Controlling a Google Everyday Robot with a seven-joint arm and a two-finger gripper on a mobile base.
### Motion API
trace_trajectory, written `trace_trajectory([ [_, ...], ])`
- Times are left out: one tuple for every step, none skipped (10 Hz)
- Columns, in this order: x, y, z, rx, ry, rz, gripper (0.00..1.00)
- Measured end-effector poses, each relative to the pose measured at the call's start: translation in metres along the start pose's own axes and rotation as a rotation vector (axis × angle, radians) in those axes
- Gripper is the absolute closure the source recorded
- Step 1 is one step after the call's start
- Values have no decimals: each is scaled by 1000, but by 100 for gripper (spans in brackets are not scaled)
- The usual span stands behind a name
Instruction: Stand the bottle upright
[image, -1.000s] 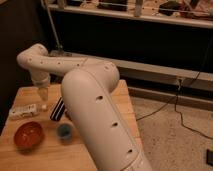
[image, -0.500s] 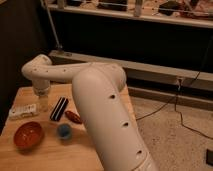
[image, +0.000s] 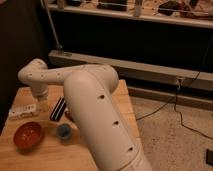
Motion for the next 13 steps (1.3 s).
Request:
trace_trajectory([
  [1,-1,6,-8,12,3,35],
  [2,0,13,-25,23,12,35],
  [1,0,20,-37,29,19,35],
  [0,0,26,-44,33,26,35],
  [-2,0,34,-52,35,33,35],
  [-4,0,38,-59,35,38,35],
  [-7,-1,43,-67,35,41,35],
  [-10,-2,46,-71,33,36,35],
  [-13,-4,48,-75,33,32,35],
  [-16,-7,50,-76,33,26,40],
  [-18,-9,51,-79,35,19,49],
  [-19,-10,53,-84,38,13,51],
  [-20,-10,54,-92,41,7,51],
])
